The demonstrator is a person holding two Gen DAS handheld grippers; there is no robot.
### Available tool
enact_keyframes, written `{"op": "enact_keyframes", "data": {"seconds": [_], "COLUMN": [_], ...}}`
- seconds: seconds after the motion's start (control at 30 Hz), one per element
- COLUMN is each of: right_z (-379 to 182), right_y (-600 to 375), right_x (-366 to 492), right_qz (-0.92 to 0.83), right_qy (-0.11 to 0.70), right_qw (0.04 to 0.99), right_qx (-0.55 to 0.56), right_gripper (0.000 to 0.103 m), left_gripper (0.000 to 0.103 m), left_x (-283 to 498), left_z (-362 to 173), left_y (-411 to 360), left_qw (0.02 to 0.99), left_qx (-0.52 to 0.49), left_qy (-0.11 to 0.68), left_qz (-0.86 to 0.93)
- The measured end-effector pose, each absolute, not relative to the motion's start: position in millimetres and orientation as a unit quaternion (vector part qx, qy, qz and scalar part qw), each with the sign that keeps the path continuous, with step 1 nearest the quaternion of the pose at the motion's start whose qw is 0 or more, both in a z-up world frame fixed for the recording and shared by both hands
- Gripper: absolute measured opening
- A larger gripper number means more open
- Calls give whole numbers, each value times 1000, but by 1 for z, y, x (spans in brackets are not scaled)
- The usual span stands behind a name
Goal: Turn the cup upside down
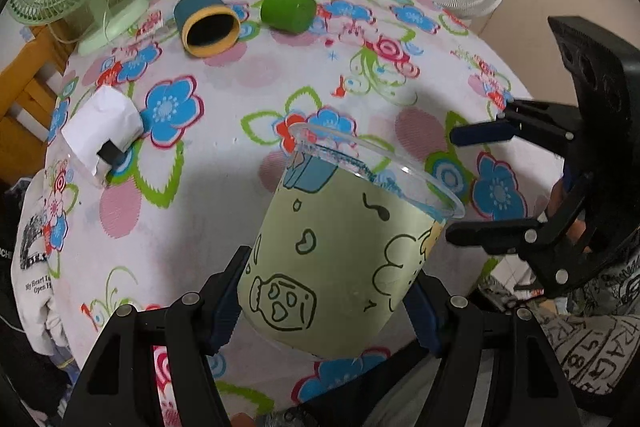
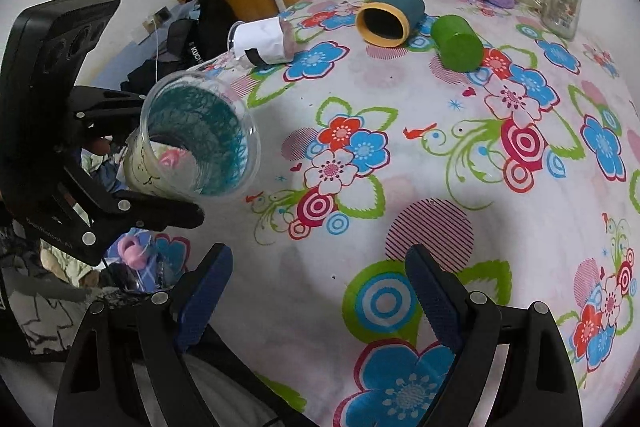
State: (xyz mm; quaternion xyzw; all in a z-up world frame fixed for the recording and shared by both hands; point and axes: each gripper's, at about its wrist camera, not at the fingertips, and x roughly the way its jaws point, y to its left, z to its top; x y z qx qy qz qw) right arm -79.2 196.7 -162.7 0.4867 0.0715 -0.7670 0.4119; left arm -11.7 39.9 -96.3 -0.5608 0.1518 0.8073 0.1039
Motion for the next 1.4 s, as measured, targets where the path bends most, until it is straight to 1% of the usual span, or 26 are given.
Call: {"op": "enact_keyframes", "data": {"seconds": [0.1,0.33,0.43,0.57,0.73,0.77,0.83,0.9,1.17,1.3,1.4], "right_z": [-163,-169,-174,-180,-182,-182,-183,-184,-186,-182,-177], "right_y": [196,194,194,197,201,202,203,205,207,211,217], "right_x": [-79,-75,-75,-75,-75,-74,-75,-76,-79,-81,-84], "right_qz": [-765,-756,-753,-749,-748,-748,-748,-748,-747,-751,-752], "right_qy": [72,73,73,68,61,61,61,59,54,45,28], "right_qw": [417,434,436,437,437,437,435,432,429,426,431], "right_qx": [485,485,488,494,496,497,498,500,505,502,497], "right_gripper": [90,90,90,90,90,90,90,90,90,90,90], "left_gripper": [73,73,73,73,73,75,80,90,101,101,103], "left_x": [-14,-16,-19,-27,-43,-46,-53,-59,-63,-41,-15], "left_z": [-98,-96,-95,-104,-110,-110,-110,-108,-93,-91,-94], "left_y": [36,42,50,60,73,74,75,77,71,58,51], "left_qw": [93,42,20,1,-4,-3,-4,-2,29,58,101], "left_qx": [-603,-670,-683,-704,-699,-697,-693,-687,-643,-622,-598], "left_qy": [149,230,278,305,310,309,308,302,280,264,253], "left_qz": [778,705,676,641,644,647,652,660,712,735,753]}}
